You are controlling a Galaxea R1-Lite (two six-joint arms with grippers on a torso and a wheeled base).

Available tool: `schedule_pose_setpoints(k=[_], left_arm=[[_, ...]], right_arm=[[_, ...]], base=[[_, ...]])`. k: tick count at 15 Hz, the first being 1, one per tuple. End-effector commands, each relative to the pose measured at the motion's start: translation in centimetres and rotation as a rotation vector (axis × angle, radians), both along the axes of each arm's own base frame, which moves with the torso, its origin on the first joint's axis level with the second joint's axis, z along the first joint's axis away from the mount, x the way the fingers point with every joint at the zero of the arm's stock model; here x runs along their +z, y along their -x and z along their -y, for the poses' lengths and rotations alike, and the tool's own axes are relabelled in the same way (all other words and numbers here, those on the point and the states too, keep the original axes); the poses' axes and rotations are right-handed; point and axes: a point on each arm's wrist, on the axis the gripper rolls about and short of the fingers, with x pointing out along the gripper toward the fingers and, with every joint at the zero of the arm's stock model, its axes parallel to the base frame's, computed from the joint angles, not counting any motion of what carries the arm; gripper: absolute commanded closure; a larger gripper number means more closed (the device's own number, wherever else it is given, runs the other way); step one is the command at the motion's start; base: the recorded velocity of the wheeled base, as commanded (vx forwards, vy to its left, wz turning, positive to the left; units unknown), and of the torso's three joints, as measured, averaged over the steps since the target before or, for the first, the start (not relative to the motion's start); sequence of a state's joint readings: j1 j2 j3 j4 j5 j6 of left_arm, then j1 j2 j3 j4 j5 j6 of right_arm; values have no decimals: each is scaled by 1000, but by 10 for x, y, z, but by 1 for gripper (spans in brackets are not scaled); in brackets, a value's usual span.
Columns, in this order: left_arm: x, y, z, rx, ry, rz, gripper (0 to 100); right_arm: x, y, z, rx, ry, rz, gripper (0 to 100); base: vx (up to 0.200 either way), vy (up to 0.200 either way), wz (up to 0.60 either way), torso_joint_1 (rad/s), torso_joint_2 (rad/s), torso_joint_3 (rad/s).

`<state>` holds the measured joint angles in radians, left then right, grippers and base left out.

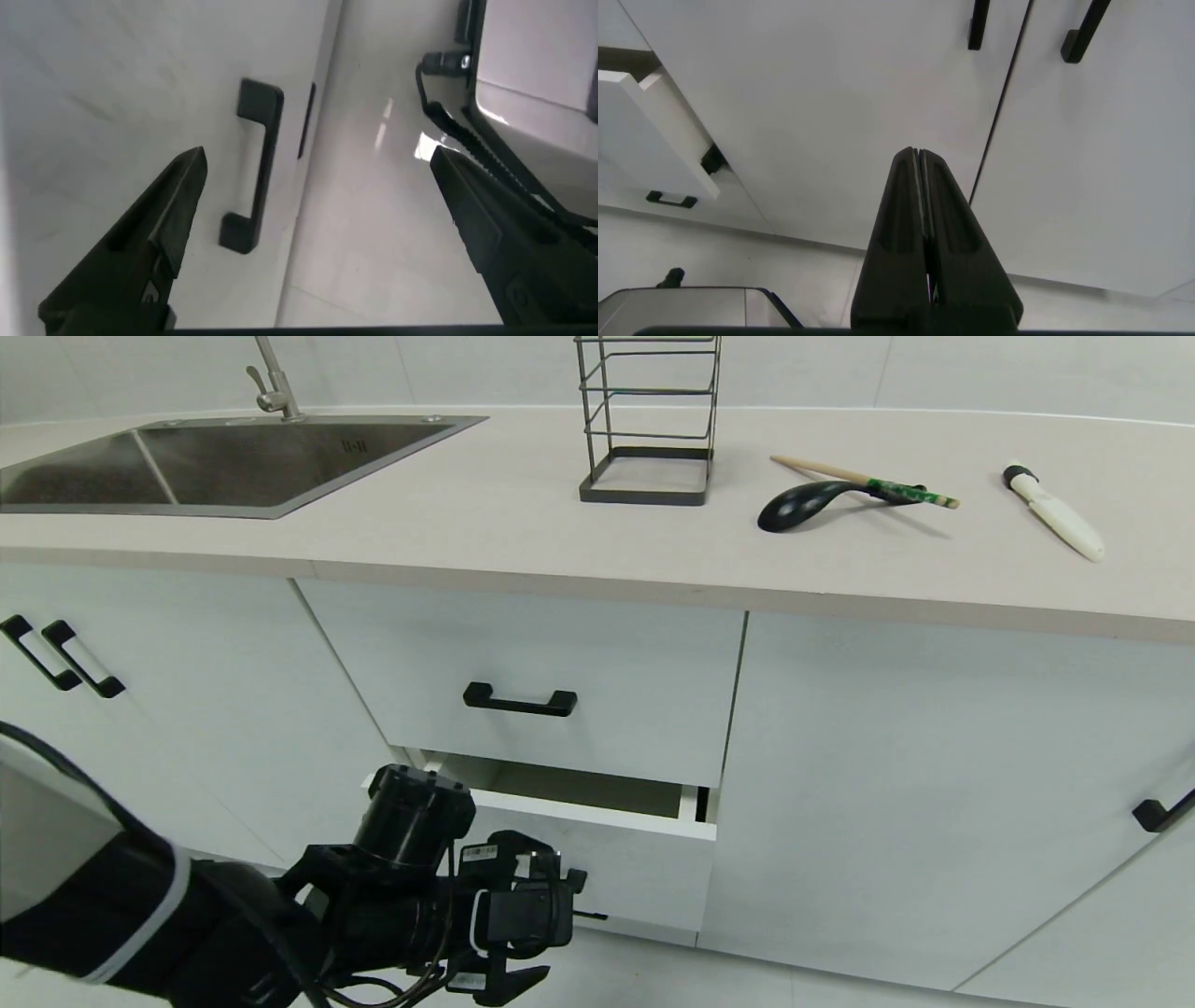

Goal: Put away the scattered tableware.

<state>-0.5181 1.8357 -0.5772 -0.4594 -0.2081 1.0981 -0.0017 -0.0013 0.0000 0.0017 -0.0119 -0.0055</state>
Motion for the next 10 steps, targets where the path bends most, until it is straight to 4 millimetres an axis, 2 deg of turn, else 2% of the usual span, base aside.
schedule_pose_setpoints(k=[1, 6, 8, 10], left_arm=[[33, 16, 2, -76, 101, 80, 0], [76, 15, 0, -63, 277, 85, 0], [74, 7, 0, -86, 258, 1, 0], [62, -14, -2, -83, 201, -12, 0]], right_arm=[[0, 0, 0, 0, 1, -1, 100], [0, 0, 0, 0, -1, -1, 100], [0, 0, 0, 0, 1, -1, 100], [0, 0, 0, 0, 1, -1, 100]], base=[[0, 0, 0, 0, 0, 0], [0, 0, 0, 0, 0, 0], [0, 0, 0, 0, 0, 0], [0, 0, 0, 0, 0, 0]])
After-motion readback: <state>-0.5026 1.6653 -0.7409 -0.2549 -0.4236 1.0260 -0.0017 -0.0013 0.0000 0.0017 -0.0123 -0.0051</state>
